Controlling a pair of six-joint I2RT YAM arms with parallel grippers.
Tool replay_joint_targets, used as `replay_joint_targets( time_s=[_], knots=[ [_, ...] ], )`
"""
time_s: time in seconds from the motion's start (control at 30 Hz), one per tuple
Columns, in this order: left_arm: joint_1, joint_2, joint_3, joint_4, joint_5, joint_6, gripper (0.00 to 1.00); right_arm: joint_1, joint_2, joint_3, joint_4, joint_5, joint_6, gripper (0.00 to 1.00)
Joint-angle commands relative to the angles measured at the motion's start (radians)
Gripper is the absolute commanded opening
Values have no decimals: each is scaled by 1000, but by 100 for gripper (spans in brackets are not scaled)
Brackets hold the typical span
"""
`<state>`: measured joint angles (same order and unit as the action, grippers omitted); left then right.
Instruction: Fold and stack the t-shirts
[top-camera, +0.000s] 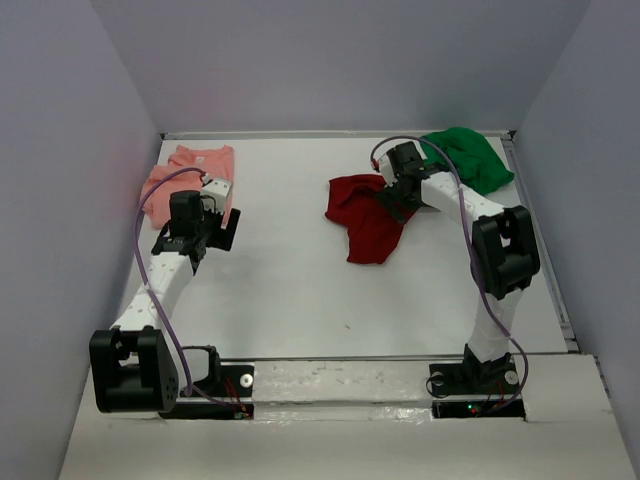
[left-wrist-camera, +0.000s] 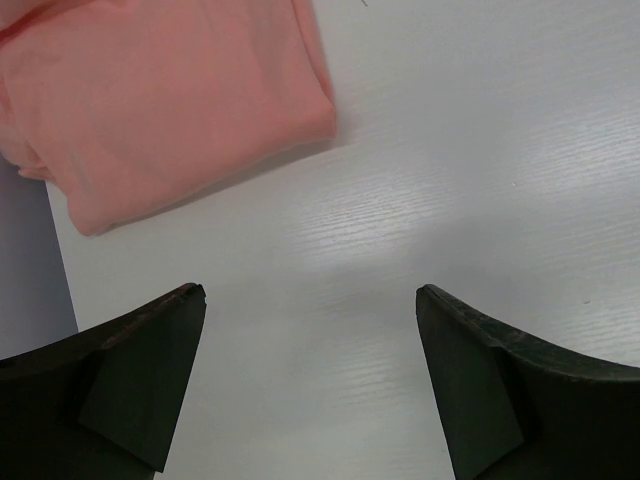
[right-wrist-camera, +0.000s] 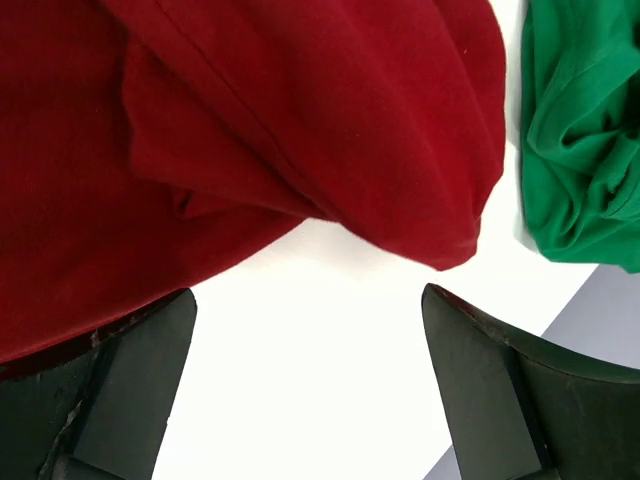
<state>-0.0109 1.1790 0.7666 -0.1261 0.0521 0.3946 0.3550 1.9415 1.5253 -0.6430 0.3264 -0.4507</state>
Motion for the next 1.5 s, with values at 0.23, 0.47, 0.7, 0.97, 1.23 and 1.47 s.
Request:
replay_joint_targets(
  time_s=[0.23, 0.47, 0.7, 0.97, 1.23, 1.47],
  knots=[
    [3, -10, 23, 2, 31, -10, 99, 4, -108, 188, -184, -359, 49, 73],
    [3, 14, 26, 3, 42, -14, 99, 78, -70, 233, -336, -483, 21, 48],
    [3, 24, 30, 5, 46, -16, 99, 141, -1, 199, -386, -546, 6, 45],
    [3, 18, 19, 11, 48, -16, 99, 225, 111, 243, -386, -538, 6, 48],
    [3, 13, 13, 13, 51, -14, 99, 246, 235, 340, -391, -533, -2, 53],
    [3, 13, 8, 11, 48, -14, 99, 265, 287, 414, -406, -514, -6, 58]
  ],
)
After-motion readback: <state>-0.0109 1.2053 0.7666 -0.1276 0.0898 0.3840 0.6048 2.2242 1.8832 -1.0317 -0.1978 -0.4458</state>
